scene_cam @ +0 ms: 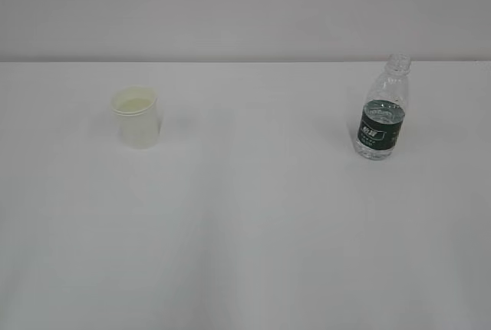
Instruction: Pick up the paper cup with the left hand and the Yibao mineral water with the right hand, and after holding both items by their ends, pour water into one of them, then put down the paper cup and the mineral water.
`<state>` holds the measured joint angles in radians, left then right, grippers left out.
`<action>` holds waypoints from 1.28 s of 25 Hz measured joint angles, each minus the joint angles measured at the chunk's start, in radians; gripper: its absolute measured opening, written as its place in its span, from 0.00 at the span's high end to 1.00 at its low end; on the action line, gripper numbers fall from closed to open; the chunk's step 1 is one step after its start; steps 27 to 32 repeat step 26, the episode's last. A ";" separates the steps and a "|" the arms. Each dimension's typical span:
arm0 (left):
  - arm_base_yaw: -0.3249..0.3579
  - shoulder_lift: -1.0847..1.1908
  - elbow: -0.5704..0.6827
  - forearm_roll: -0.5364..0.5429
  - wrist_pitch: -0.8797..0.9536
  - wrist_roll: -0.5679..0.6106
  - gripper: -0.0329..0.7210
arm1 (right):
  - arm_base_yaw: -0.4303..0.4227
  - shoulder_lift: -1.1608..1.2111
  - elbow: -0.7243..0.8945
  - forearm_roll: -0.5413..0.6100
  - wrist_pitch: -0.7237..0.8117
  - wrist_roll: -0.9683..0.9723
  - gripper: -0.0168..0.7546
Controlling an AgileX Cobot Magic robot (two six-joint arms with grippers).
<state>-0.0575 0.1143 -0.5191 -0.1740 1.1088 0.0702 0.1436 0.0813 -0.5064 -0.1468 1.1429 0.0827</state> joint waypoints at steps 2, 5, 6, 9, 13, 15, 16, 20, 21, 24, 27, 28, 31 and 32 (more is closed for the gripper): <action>0.000 0.000 0.000 0.000 0.000 0.000 0.17 | 0.000 0.000 0.000 0.006 0.000 -0.019 0.26; 0.000 0.000 0.000 0.000 0.000 0.000 0.17 | 0.000 0.000 0.000 0.006 0.000 -0.057 0.26; 0.000 0.000 0.000 0.000 0.000 0.000 0.17 | 0.000 0.000 0.000 0.006 0.000 -0.062 0.26; 0.000 0.000 0.000 0.000 0.000 0.000 0.17 | 0.000 0.000 0.000 0.006 0.000 -0.069 0.26; 0.000 0.000 0.000 0.000 0.000 0.000 0.17 | 0.000 0.000 0.000 0.006 0.000 -0.071 0.26; 0.000 0.000 0.000 0.000 0.000 0.000 0.17 | 0.000 0.000 0.000 0.006 0.000 -0.073 0.26; 0.000 0.000 0.000 0.000 0.000 0.000 0.17 | 0.000 0.000 0.000 0.006 0.000 -0.073 0.26; 0.000 0.000 0.000 0.000 0.000 0.000 0.17 | 0.000 0.000 0.000 0.006 0.000 -0.073 0.26; 0.000 0.000 0.000 0.000 0.000 0.000 0.17 | 0.000 0.000 0.000 0.006 0.000 -0.073 0.26; 0.000 0.000 0.000 0.000 0.000 0.000 0.17 | 0.000 0.000 0.000 0.006 0.000 -0.073 0.26; 0.000 0.000 0.000 0.000 0.000 0.000 0.17 | 0.000 0.000 0.000 0.006 0.000 -0.073 0.26; 0.000 0.000 0.000 0.000 0.000 0.000 0.17 | 0.000 0.000 0.000 0.006 0.000 -0.073 0.26; 0.000 0.000 0.000 0.000 0.000 0.000 0.17 | 0.000 0.000 0.000 0.006 0.000 -0.073 0.26; 0.000 0.000 0.000 0.000 0.000 0.000 0.17 | 0.000 0.000 0.000 0.006 0.000 -0.073 0.26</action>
